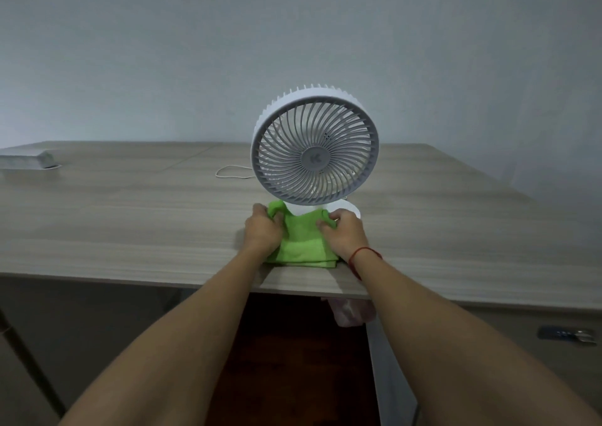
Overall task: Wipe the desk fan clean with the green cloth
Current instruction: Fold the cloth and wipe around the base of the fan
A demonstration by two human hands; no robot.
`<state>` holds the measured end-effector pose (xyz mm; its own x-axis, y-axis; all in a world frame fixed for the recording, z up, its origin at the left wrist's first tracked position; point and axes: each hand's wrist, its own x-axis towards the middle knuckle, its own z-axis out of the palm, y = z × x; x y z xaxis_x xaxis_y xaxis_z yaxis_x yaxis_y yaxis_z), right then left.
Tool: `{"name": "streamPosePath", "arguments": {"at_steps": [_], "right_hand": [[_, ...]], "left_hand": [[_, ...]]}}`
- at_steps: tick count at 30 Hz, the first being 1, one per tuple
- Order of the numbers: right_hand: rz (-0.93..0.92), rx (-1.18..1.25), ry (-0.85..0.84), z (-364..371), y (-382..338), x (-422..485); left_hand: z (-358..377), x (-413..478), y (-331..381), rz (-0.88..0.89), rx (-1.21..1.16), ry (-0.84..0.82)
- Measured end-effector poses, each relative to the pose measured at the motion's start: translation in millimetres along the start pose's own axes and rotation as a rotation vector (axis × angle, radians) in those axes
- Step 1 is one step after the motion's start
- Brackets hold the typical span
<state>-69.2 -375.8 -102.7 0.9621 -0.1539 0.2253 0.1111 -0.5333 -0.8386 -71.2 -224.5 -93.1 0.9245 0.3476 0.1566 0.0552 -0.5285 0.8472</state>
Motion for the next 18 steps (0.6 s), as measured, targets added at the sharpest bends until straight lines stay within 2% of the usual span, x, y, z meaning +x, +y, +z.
{"name": "streamPosePath", "arguments": {"at_steps": [2, 4, 6, 7, 9, 11, 14, 18], "right_hand": [[-0.020, -0.097, 0.106, -5, 3, 5], [-0.080, -0.226, 0.184, -12, 7, 10], [-0.168, -0.435, 0.073, -15, 13, 14], [-0.186, -0.513, -0.026, -16, 17, 14], [-0.164, -0.527, -0.167, -15, 25, 13], [-0.180, -0.461, -0.199, -14, 30, 10], [-0.195, -0.413, -0.215, -17, 27, 6], [-0.210, -0.415, -0.200, -17, 28, 6]], "left_hand": [[-4, 2, -4, 0.005, 0.137, 0.010], [-4, -4, -4, 0.060, 0.338, 0.092], [3, -9, -2, 0.198, 0.508, 0.132], [8, -12, -1, 0.294, 0.524, 0.093], [20, -17, 2, 0.472, 0.397, -0.112], [30, -22, 2, 0.538, 0.304, -0.293], [34, -17, 1, 0.502, 0.439, -0.369], [32, 3, -4, 0.415, 0.561, -0.370]]}}
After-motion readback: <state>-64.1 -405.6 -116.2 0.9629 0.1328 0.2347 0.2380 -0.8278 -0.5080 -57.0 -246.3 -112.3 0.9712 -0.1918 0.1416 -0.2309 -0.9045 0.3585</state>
